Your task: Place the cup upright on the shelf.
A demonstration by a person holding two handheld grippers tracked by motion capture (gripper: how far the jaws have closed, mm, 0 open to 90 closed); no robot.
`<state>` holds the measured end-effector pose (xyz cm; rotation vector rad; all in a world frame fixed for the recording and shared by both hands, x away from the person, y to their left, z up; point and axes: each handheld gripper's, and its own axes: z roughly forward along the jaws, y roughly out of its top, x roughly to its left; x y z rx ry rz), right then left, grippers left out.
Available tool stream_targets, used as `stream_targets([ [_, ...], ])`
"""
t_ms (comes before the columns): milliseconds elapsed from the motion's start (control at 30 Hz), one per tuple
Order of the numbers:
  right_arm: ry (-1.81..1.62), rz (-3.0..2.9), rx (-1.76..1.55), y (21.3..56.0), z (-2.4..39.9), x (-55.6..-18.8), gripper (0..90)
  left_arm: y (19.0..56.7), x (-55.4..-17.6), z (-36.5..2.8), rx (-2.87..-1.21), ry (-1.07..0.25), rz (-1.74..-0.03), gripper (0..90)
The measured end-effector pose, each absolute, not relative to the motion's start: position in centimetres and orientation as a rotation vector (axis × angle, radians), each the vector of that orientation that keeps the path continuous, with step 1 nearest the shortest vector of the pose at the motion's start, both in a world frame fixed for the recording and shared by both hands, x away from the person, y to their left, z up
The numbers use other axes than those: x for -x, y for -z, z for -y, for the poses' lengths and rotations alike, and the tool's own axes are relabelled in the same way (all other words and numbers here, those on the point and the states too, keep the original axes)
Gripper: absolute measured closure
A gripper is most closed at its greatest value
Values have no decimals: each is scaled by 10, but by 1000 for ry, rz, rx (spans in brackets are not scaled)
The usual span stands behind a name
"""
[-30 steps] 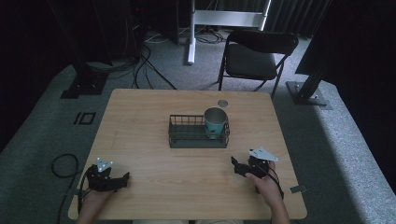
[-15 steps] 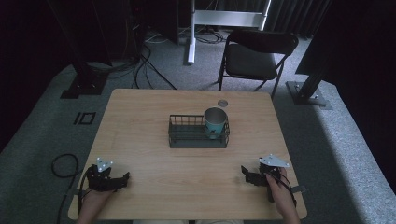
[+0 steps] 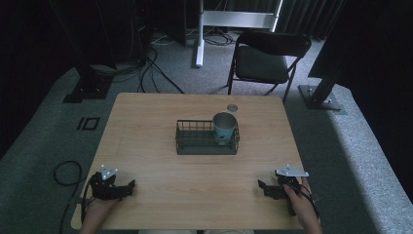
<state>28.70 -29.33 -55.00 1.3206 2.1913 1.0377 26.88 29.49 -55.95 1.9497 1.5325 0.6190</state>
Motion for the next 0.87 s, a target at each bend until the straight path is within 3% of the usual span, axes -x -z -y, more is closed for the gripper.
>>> stream_targets([
  [867,-981,-2281,-1229,560,305,-280,114,559,-269,-295,-1950,-619,-1533,14],
])
